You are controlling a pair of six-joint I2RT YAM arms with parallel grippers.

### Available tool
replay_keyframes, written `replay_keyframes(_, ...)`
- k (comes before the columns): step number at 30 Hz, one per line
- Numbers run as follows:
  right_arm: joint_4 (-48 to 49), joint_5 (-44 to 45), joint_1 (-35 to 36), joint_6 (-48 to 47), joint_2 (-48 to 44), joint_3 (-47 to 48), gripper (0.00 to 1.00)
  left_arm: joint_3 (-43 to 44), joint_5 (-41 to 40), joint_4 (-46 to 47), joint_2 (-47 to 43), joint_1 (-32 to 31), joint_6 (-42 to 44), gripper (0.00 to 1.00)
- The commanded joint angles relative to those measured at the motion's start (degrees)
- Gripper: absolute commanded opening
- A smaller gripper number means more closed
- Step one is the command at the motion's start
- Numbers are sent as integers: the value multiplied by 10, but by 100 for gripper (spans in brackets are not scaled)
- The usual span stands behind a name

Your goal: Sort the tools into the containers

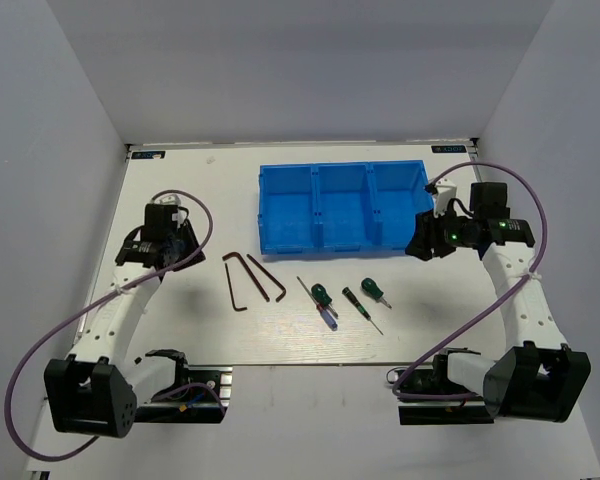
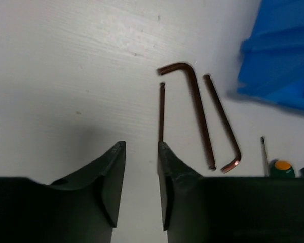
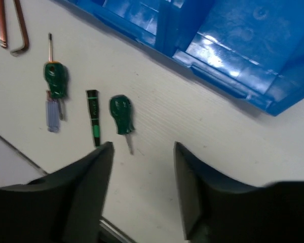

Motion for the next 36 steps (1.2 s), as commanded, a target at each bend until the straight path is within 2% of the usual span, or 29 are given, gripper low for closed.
replay_keyframes(1,-14,-40,3,9,8,0,53,-7,-14,-17,25,1,-21,48)
replay_keyframes(3,-21,-41,2,19,19,1,14,-20,-29,-22,55,-5,-30,62)
replay_keyframes(4,-24,-42,3,19,19,1,10,-27,-22,-22,63,-5,-30,66)
replay_keyframes(6,-18,-46,3,20,17,-13,11,-46,-13,-3,78,-5,-37,67)
replay_keyframes(7,-12,-46,2,24,13,-17,17,-52,-13,6,90,-5,-37,67)
replay_keyframes(10,3,-45,2,26,6,-39,22,-67,14,50,105,-5,-37,67)
replay_keyframes(15,4,-41,3,26,18,-44,24,-79,64,114,145,-17,-24,65)
replay_keyframes(21,3,-40,3,26,30,-45,25,-67,97,145,201,-35,-13,62)
replay_keyframes(29,5,-35,3,26,33,-52,26,-36,32,123,269,-89,-18,60)
replay_keyframes(33,5,-32,2,26,36,-51,26,-5,-33,79,310,-113,-35,47)
replay_keyframes(36,3,-27,1,24,39,-46,26,12,-90,23,343,-136,-42,42)
